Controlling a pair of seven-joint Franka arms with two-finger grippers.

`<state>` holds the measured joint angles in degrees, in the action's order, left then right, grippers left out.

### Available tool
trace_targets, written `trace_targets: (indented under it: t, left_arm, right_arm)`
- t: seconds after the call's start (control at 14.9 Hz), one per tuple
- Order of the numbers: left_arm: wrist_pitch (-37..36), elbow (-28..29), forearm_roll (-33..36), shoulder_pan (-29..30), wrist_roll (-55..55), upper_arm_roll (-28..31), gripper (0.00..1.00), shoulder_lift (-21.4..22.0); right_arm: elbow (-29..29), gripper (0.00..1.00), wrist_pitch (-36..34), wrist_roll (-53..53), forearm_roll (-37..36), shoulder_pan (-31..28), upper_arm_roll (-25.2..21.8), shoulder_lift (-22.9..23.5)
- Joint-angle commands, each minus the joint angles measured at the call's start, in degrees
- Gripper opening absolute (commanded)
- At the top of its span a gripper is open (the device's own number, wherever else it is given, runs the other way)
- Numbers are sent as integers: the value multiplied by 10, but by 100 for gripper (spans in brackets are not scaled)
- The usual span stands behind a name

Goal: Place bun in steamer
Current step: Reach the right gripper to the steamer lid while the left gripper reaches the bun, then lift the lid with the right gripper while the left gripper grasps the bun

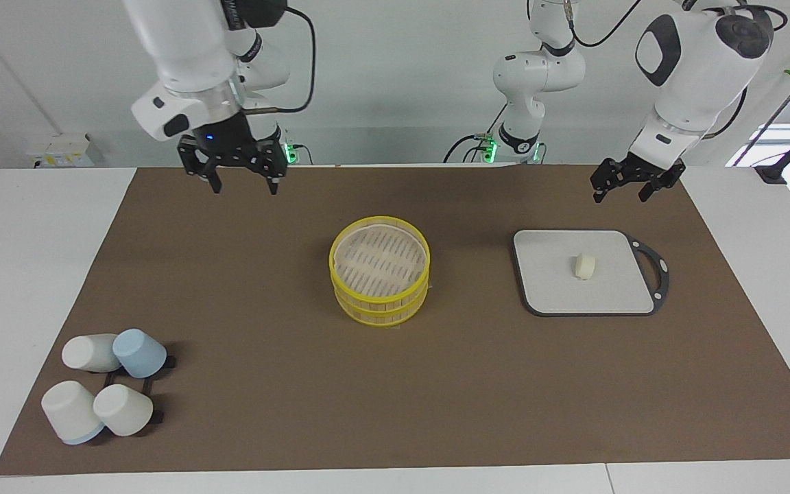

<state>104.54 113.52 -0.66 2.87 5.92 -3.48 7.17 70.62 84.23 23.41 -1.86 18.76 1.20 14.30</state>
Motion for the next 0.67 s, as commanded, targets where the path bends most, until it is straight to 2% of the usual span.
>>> trace_targets:
  t: [0.0, 0.2, 0.4, 0.6]
  left_arm:
    - [115, 117, -6, 23, 73, -1, 100, 19]
    - [243, 192, -6, 29, 109, -1, 100, -13]
    - [326, 206, -6, 36, 123, -1, 100, -69]
    - [365, 211, -6, 30, 121, -2, 100, -92]
  right_arm:
    - [-58, 100, 28, 113, -30, 102, -1, 81]
    - [-35, 100, 107, 193, -23, 140, -1, 108]
    - [37, 100, 174, 210, -26, 173, -1, 101]
    - [92, 100, 256, 256, -31, 203, -1, 109]
